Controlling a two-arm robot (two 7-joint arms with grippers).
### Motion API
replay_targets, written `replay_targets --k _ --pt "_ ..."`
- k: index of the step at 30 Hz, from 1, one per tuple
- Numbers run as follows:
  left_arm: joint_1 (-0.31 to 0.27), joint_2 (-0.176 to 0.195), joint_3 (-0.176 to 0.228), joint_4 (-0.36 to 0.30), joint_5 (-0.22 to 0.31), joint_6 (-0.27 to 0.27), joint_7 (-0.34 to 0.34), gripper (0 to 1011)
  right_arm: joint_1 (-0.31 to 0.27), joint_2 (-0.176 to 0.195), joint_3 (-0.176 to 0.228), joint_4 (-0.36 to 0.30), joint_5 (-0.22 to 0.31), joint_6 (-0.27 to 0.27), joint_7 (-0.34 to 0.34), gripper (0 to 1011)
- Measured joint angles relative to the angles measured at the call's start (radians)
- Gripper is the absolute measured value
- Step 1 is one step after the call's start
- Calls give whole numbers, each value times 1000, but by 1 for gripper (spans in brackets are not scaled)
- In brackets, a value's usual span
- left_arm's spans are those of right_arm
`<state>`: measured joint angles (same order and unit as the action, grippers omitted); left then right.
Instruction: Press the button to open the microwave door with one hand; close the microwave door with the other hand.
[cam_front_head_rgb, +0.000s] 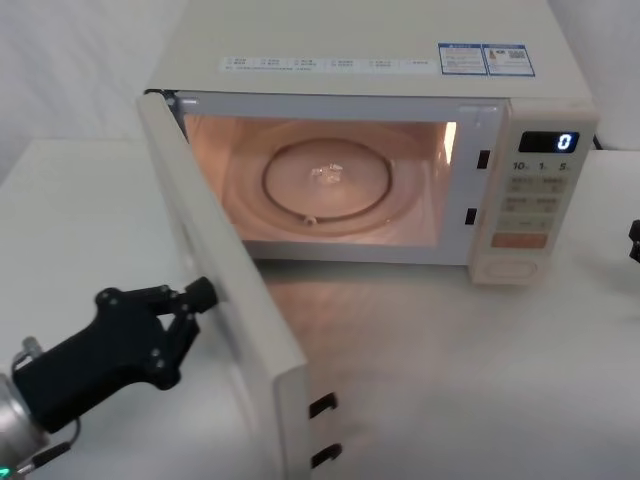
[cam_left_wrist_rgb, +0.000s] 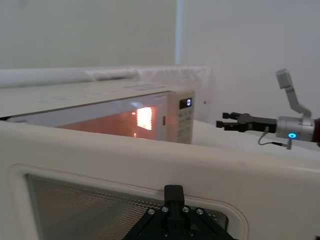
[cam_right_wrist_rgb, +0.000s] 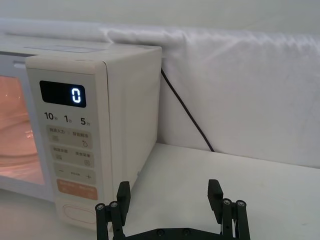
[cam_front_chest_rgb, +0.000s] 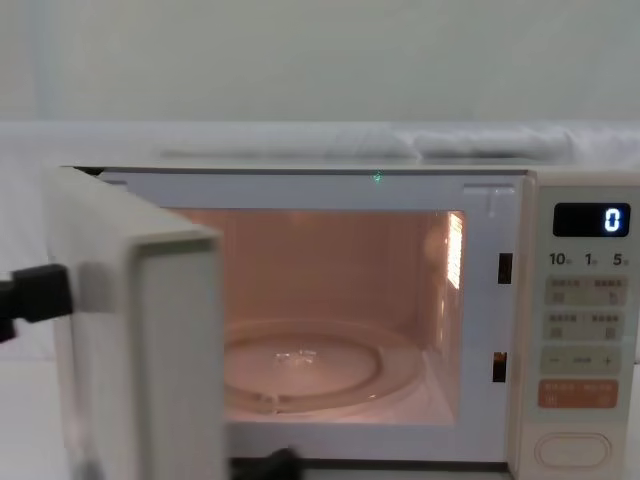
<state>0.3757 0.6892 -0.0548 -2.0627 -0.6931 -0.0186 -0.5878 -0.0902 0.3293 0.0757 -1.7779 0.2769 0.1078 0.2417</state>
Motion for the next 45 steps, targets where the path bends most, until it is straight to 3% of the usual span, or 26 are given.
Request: replay_targets --k 5,13,15,16,20,30,36,45 --pt "-55 12 55 13 5 12 -4 0 0 0 0 0 0 0 0 1002" --pt "-189 7 170 53 30 43 2 0 0 0 0 0 0 0 0 1002" --pt "-245 -11 220 75 48 54 16 0 0 0 0 0 0 0 0 1002" --pt "-245 -11 220 75 48 54 16 0 0 0 0 0 0 0 0 1002" --pt "-322 -45 286 111 75 60 34 0 0 0 0 0 0 0 0 1002" --pt "-519 -157 457 218 134 77 65 0 0 0 0 0 0 0 0 1002" --pt "-596 -199 522 265 157 96 79 0 0 0 0 0 0 0 0 1002" --pt "-670 -248 578 317 196 126 116 0 0 0 0 0 0 0 0 1002"
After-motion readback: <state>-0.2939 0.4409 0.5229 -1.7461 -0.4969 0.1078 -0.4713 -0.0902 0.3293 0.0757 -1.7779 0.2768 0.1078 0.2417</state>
